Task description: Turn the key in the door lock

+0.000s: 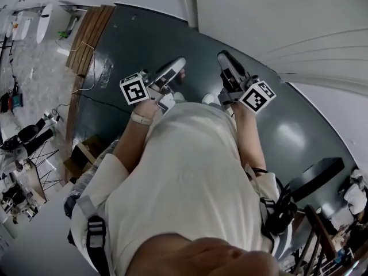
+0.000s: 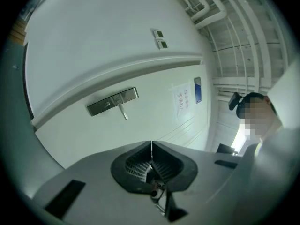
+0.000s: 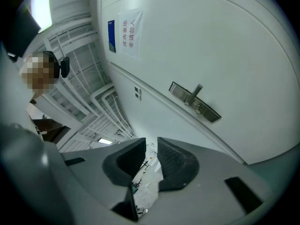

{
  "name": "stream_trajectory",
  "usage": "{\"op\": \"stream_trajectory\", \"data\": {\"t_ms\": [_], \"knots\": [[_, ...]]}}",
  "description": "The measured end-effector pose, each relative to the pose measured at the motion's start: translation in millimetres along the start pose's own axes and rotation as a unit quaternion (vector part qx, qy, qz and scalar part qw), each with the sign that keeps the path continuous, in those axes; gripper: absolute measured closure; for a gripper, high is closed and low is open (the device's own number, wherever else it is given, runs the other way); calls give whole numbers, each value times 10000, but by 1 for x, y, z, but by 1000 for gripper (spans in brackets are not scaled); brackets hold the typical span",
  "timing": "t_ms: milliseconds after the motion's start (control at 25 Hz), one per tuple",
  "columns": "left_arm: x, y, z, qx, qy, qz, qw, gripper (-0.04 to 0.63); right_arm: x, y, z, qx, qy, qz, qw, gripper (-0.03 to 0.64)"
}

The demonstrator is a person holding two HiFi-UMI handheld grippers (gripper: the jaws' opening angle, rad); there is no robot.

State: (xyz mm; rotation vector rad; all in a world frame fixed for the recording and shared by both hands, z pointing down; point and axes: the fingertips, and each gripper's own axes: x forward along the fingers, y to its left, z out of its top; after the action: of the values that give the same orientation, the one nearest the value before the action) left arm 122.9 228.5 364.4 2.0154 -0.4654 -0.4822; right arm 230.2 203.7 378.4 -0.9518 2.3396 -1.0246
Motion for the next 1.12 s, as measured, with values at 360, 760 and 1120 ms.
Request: {"op": "stream_trajectory", "data": {"t_ms": [360, 760, 1120], "knots": [[-52, -10, 41, 451, -86, -504, 9977, 588, 47, 40, -40, -219, 53, -4, 9997, 538], [-54, -2, 32, -14, 26, -688, 9976, 588, 48, 31, -48, -135, 127, -59, 9998, 543], [-51, 1, 30, 375, 267, -456, 9979, 588, 53, 32, -51, -126, 144, -85, 9998, 543]]}}
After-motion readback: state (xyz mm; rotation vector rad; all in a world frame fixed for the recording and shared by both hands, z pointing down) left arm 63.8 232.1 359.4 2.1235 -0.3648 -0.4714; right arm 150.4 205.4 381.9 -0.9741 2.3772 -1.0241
